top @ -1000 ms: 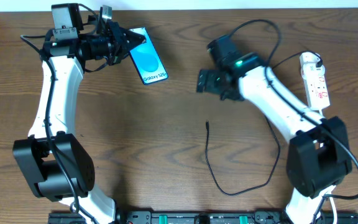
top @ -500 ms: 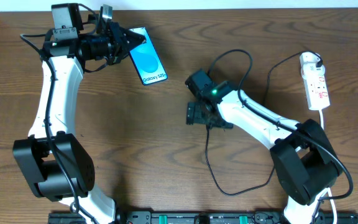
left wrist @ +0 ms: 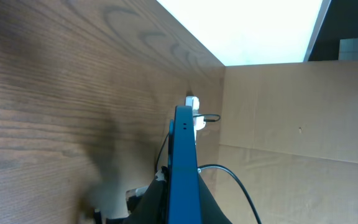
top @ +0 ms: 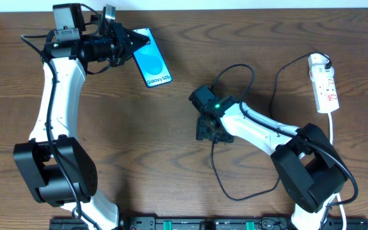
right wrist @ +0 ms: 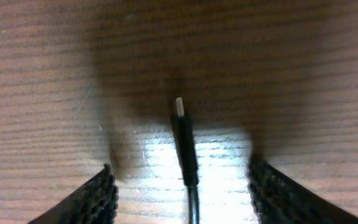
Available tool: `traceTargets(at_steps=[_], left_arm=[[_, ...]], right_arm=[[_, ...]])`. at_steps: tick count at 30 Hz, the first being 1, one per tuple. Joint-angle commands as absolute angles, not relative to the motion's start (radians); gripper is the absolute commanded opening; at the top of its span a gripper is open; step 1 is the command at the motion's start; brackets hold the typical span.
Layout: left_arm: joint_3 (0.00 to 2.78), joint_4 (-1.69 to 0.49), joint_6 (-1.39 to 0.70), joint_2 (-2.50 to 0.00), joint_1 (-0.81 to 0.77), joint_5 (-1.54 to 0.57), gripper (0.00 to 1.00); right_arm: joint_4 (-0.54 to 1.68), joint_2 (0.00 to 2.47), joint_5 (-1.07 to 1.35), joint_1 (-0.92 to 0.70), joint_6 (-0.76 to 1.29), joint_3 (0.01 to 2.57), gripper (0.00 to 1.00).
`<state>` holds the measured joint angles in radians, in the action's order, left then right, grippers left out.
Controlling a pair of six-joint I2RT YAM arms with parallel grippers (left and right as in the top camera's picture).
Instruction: Plug charger to phone and switch on socket
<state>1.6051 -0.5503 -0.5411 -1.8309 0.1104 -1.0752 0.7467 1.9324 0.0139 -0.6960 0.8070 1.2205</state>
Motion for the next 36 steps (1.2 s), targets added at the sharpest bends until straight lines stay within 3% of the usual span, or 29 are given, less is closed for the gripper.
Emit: traceTargets(at_steps=[1, 5, 7, 16, 27, 31, 36], left_arm=[[1.626, -0.550, -0.523, -1.812, 0.115, -1.114, 0.08], [1.626, -0.550, -0.523, -1.812, 0.115, -1.114, 0.07], [1.626, -0.550, -0.523, -1.812, 0.115, -1.114, 0.08], [1.626, -0.550, -0.523, -1.812, 0.115, -1.114, 0.08], [1.626, -0.548, -0.524, -1.812, 0.115, -1.115, 0.07], [1.626, -0.536, -0.527, -1.812, 0.115, -1.128, 0.08], [1.626, -0.408, -0.555, -1.812, 0.115, -1.258, 0.08]], right_arm=[[0.740, 1.925, 0.003, -0.702, 0.814, 1.214, 0.63], [0.730, 1.927, -0.010, -0.701, 0.814, 1.214, 0.58], [0.728, 1.929, -0.010, -0.701, 0.814, 1.214, 0.50], [0.721, 1.933, -0.009, -0.697, 0.807, 1.214, 0.01], [0.698, 1.933, 0.080, -0.600, 0.745, 1.215, 0.01], [0.588, 1.933, 0.360, -0.553, 0.543, 1.215, 0.01], [0.468, 1.933, 0.746, -0.469, 0.429, 1.215, 0.01]])
